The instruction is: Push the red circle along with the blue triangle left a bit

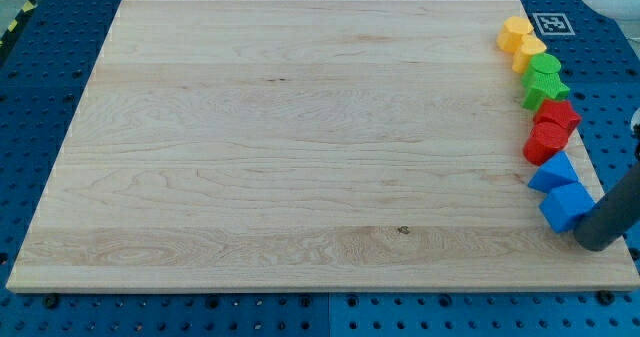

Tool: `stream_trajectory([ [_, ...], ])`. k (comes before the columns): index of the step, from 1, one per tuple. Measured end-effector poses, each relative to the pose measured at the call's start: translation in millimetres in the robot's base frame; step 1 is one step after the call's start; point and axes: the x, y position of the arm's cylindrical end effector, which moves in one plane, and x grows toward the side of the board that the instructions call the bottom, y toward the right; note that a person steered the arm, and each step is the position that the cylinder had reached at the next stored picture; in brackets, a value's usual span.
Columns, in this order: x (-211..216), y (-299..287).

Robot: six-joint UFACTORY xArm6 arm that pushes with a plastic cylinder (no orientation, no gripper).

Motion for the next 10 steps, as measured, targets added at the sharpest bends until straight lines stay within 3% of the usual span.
stream_trajectory([
  [2, -0.1, 18.4],
  [4, -12.3, 80.3],
  [6, -56.0, 84.4],
  [10, -89.0, 84.4],
])
